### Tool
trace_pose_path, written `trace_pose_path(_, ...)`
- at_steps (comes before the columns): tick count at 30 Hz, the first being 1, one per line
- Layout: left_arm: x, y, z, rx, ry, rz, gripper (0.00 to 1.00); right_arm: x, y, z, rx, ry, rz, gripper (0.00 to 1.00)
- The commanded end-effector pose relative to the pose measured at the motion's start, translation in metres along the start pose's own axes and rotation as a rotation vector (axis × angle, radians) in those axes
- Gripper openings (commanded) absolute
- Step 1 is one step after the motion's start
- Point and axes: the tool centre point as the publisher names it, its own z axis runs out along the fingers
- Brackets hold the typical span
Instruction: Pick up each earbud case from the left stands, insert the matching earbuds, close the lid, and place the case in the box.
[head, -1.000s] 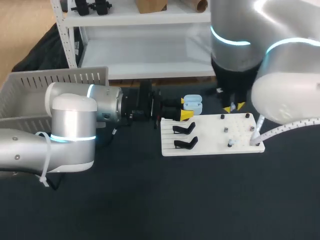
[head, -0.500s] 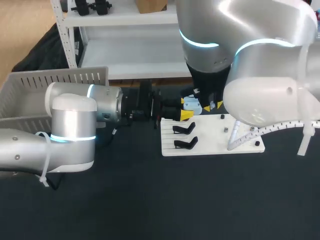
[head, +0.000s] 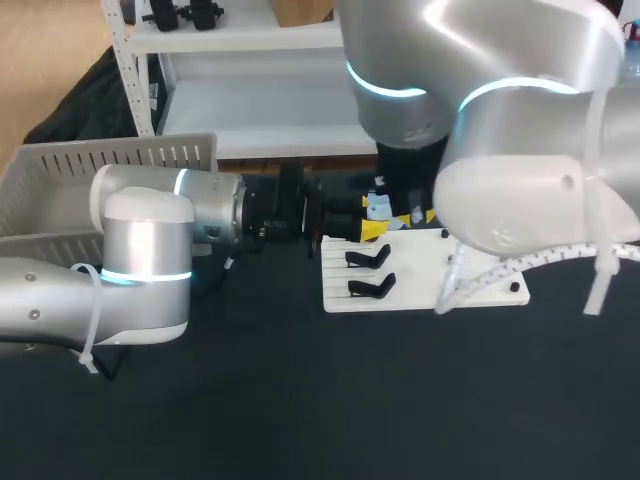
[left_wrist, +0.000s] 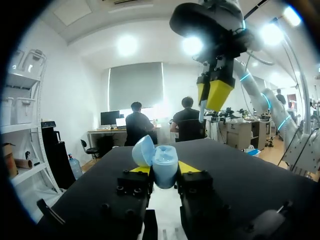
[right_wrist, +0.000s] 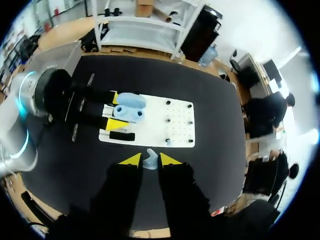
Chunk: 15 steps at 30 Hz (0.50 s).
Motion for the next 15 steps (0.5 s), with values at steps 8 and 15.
trace_pose_path(8, 0.0, -0.001, 0.0, -0.003, -0.001, 0.001, 0.0, -0.029, 0.027, 0.009, 0.067, 0.086, 0.32, 0.0)
trace_pose_path(15, 0.0, -0.001, 0.0, -0.003, -0.001, 0.001, 0.0, -0.037, 0.024, 0.019, 0.081, 0.1, 0.342, 0.0)
